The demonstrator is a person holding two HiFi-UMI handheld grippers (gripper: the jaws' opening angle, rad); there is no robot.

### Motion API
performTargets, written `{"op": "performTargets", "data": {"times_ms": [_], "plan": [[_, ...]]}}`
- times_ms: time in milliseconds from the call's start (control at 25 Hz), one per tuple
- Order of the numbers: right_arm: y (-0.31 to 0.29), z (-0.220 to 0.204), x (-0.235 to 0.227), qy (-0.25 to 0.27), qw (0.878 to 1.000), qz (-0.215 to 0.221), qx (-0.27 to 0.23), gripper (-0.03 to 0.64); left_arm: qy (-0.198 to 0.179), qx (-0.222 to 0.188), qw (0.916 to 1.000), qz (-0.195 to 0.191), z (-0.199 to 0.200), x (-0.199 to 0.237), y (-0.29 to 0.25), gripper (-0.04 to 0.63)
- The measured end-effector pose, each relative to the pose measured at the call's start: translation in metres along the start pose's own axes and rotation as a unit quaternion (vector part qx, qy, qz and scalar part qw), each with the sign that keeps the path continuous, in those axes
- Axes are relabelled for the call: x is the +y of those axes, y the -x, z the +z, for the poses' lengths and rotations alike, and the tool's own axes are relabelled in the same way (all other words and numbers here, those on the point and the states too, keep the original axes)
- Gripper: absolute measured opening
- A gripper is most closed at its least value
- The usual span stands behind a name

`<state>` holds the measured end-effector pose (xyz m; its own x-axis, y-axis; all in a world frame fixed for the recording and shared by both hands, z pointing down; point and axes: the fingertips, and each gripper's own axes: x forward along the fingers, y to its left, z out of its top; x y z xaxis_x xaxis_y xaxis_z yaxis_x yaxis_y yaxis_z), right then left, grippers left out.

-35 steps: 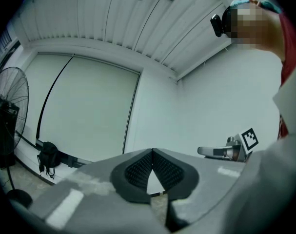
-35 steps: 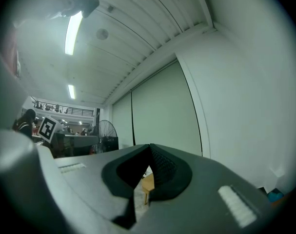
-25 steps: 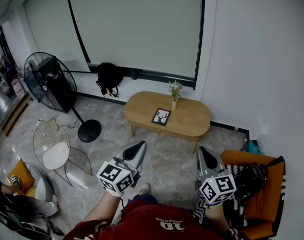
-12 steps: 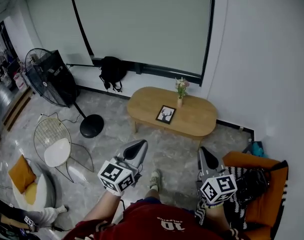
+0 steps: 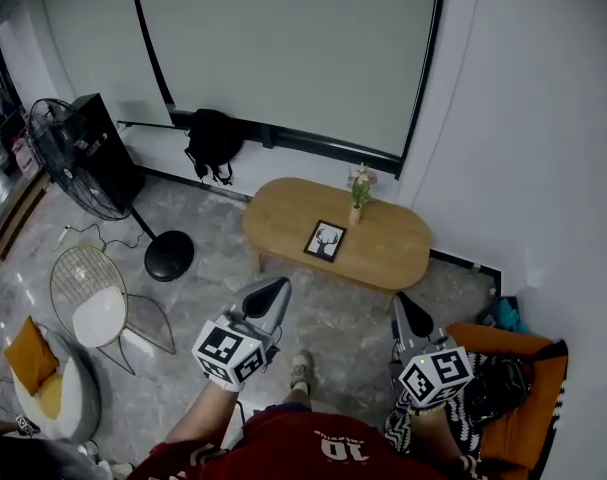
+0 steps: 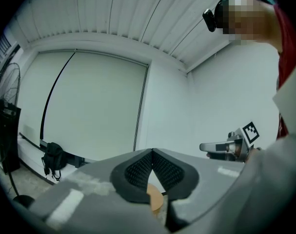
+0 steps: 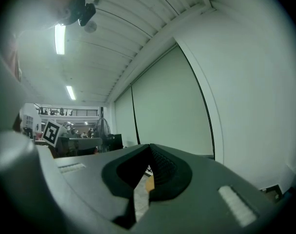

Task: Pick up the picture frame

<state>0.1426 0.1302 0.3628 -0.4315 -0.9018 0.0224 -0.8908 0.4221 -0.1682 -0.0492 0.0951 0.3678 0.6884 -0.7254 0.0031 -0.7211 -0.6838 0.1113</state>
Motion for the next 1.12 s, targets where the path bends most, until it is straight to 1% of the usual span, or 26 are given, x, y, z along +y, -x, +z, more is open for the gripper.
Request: {"op": "performTargets", "data": {"times_ms": [160, 320, 480, 680, 840, 1120], "plan": [[-0.043, 0.008, -0.01, 0.007, 1.0, -0.001, 0.006, -0.011, 0.003, -0.004, 0.9999, -0.01, 0.007, 0.032, -0.031, 0.003], [-0.084, 0.027, -0.015, 0.019, 1.0, 0.002, 0.002, -0.011, 0.005, -0.014, 0.9998, -0.016, 0.021, 0.066, -0.058, 0.004], [-0.119, 0.042, -0.02, 0.031, 1.0, -0.004, 0.002, -0.011, 0.001, -0.021, 0.9993, -0.03, 0.036, 0.091, -0.08, 0.003], [-0.157, 0.052, -0.019, 0.046, 0.999, -0.015, 0.004, -0.011, -0.002, -0.025, 0.9987, -0.045, 0.046, 0.122, -0.098, 0.003], [-0.184, 0.058, -0.015, 0.047, 0.999, -0.022, 0.005, -0.011, 0.002, -0.029, 0.9979, -0.057, 0.051, 0.146, -0.109, 0.003], [-0.211, 0.055, -0.007, 0.061, 0.998, -0.029, 0.014, -0.011, 0.016, -0.036, 0.9967, -0.071, 0.046, 0.172, -0.12, 0.003]]}}
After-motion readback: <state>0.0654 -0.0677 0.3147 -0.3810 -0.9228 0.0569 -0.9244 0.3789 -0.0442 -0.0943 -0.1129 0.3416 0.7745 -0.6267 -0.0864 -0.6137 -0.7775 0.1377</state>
